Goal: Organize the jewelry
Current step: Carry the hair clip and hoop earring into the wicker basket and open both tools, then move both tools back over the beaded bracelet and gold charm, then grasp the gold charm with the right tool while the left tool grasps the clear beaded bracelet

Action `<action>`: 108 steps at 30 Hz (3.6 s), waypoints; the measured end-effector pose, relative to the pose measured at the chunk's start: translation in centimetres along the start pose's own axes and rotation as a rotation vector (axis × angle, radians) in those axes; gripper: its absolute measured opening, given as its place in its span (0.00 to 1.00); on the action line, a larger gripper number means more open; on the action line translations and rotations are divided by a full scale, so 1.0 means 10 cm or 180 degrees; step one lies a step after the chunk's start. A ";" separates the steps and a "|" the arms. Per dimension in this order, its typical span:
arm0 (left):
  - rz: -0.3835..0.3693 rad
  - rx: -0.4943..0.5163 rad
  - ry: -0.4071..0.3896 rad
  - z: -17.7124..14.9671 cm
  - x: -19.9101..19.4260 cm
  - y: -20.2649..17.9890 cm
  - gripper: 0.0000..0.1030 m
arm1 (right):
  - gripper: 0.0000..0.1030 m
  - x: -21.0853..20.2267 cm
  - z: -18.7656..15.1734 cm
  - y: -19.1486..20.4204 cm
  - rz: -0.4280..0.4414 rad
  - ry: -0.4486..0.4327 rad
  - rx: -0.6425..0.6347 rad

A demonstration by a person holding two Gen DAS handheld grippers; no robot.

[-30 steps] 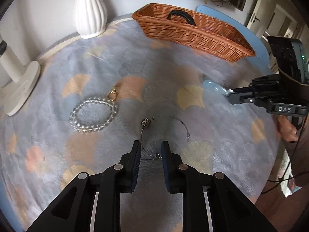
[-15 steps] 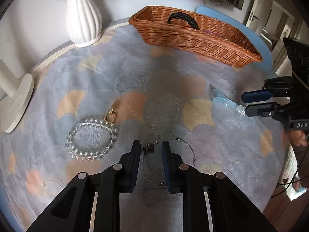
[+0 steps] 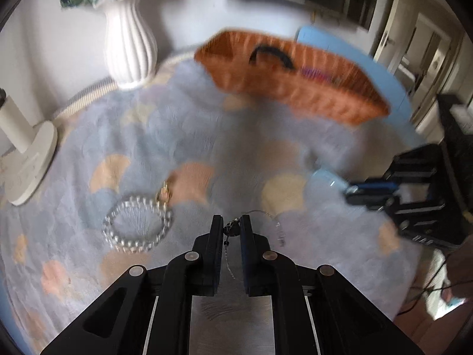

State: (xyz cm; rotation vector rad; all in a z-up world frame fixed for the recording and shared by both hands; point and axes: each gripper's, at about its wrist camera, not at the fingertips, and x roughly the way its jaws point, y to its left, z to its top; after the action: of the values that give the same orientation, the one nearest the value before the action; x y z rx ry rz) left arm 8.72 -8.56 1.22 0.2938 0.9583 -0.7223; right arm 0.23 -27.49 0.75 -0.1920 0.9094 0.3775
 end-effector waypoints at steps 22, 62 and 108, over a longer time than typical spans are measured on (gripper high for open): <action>-0.0504 -0.0152 -0.0683 2.13 0.23 -0.48 0.11 | 0.08 -0.09 0.88 -2.02 -0.0458 -0.0416 0.1537; 0.0546 -0.1086 -0.0572 0.26 -0.81 0.84 0.37 | 0.19 -0.25 1.15 -0.28 0.0560 -0.0452 0.0825; 0.0660 -0.1002 -0.0165 -0.49 0.05 1.14 0.38 | 0.40 1.25 1.41 0.45 0.0634 0.0307 0.1031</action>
State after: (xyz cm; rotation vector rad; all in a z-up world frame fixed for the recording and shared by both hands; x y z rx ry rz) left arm 13.41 2.18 -2.82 0.0948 0.9605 -0.3804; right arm 15.65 -15.90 -0.72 0.1806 1.0748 0.4016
